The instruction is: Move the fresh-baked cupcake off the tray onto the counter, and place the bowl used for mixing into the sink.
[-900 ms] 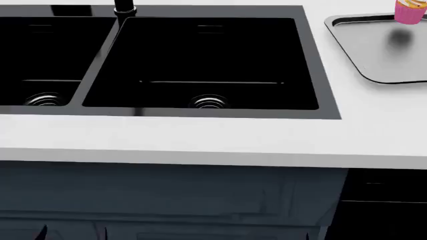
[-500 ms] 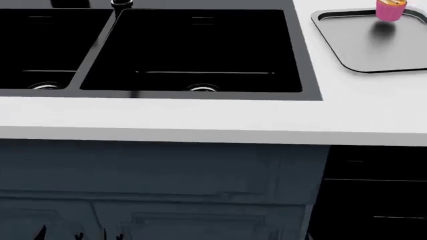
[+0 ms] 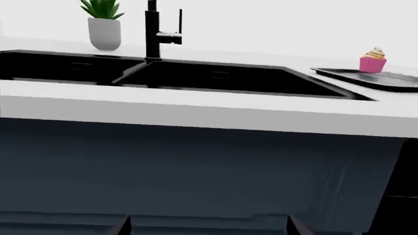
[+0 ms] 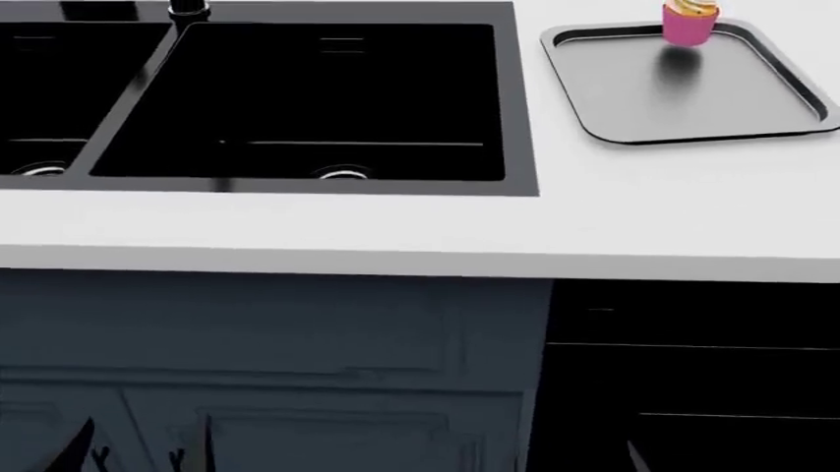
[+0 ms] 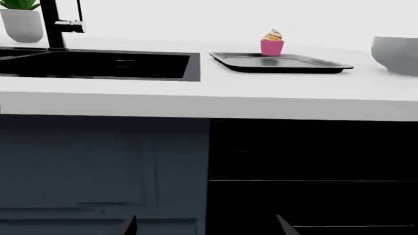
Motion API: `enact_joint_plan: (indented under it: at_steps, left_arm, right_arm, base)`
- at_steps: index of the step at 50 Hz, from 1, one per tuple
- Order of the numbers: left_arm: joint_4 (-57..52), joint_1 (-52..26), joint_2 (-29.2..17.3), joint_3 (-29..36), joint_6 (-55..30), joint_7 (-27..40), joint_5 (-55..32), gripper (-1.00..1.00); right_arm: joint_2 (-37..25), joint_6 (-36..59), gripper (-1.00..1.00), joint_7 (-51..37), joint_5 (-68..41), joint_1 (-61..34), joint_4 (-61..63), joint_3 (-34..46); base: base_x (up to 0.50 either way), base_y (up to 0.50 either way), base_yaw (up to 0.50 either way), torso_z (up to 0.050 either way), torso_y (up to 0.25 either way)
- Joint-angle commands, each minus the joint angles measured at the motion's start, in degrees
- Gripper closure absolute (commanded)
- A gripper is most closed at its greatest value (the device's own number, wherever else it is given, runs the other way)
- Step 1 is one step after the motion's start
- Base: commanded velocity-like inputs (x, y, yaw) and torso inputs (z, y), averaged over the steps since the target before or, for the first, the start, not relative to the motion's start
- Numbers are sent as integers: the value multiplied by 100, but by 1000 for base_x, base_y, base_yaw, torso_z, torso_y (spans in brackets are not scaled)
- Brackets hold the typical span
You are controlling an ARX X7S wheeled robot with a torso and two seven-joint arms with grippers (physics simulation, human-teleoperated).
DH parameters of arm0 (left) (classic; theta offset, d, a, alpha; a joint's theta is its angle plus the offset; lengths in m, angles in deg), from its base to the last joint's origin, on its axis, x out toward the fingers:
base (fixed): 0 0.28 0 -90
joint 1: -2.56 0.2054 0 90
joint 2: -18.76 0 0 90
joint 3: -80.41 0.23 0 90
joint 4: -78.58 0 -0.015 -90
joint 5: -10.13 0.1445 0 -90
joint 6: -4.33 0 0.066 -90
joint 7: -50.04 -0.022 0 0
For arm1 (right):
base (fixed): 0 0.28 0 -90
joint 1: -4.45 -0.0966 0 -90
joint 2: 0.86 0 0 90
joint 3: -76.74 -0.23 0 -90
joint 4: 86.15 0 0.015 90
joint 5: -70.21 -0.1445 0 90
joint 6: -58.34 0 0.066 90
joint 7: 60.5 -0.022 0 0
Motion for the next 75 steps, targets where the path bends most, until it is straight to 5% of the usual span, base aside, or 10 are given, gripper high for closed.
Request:
enact_joint_plan:
  at_steps: [1, 6, 15, 19, 24, 28, 38, 42, 47, 75]
  left_arm:
    - [-2093, -729, -384, -185, -3063, 1, -1702, -100]
    - [-3088, -1969, -586, -142, -4854, 759, -1900, -100]
    - [-3418, -4904, 182, -1168, -8160, 1796, -3003, -100]
    - [-2435, -6119, -154, -1016, -8217, 3757, -4930, -100]
    - [-1503, -7036, -318, -733, -8168, 4229, -5112, -100]
    - [-2220, -6162, -792, -115, -7385, 3862, -4821, -100]
    - [-2212, -5806, -898, -137, -6825, 3932, -4526, -100]
    - [-1912, -6713, -679, -679, -7900, 4468, -5241, -100]
    - [-1603, -7056, -490, -1290, -8184, 5460, -6587, -100]
    - [-1448, -7144, -934, -577, -7757, 5710, -6821, -100]
  right_arm:
    - [-330, 2138, -100, -165, -136, -384, 1989, -102]
    - [-458, 3985, -100, -89, -430, -1387, 3050, -259]
    - [-576, 7074, -100, -96, -760, -4141, 3862, -184]
    - [-516, 7716, -100, -91, -831, -5134, 3610, -85]
    - [-482, 8012, -100, -177, -1074, -6061, 3101, -117]
    - [-554, 7023, -100, -196, -1013, -5124, 3029, -30]
    - [-285, 6842, -100, -132, -1176, -4803, 2983, -537]
    - [-229, 7354, -100, -167, -1284, -5017, 3389, -665]
    - [-298, 7368, -100, -193, -1284, -4999, 3410, -709]
    - [-397, 7463, -100, -229, -1442, -5086, 3470, -876]
  base:
    - [0, 0, 0, 50, 4]
    - [0, 0, 0, 50, 6]
    - [0, 0, 0, 50, 5]
    - [0, 0, 0, 50, 5]
    - [0, 0, 0, 50, 6]
    - [0, 0, 0, 50, 4]
    - [0, 0, 0, 48, 4]
    - [0, 0, 0, 0, 0]
    - [-10, -491, 0, 0, 0]
    - [-7, -500, 0, 0, 0]
